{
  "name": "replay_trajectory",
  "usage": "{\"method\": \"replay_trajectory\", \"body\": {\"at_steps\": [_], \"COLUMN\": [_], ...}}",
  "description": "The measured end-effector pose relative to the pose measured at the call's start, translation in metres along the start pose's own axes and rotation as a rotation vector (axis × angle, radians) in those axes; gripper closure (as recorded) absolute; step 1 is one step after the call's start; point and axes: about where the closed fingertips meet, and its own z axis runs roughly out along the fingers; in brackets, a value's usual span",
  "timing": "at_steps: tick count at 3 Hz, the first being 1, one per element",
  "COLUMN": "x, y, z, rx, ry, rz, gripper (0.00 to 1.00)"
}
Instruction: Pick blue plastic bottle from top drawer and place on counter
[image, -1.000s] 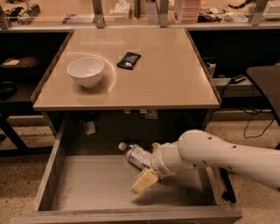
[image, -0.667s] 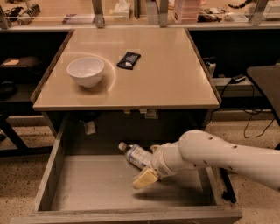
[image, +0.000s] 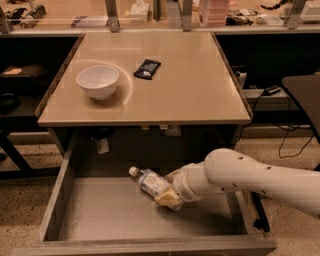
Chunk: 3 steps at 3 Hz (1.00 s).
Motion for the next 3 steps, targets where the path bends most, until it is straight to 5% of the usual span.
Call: {"method": "replay_trajectory", "body": {"at_steps": [2, 3], "x": [-0.007, -0.036], "y": [0.004, 0.01], "z": [-0.009, -0.045], "rx": [-0.018, -0.029], "ry": [-0.012, -0.081], "rz": [-0.022, -0.07], "gripper": [1.0, 1.0]}}
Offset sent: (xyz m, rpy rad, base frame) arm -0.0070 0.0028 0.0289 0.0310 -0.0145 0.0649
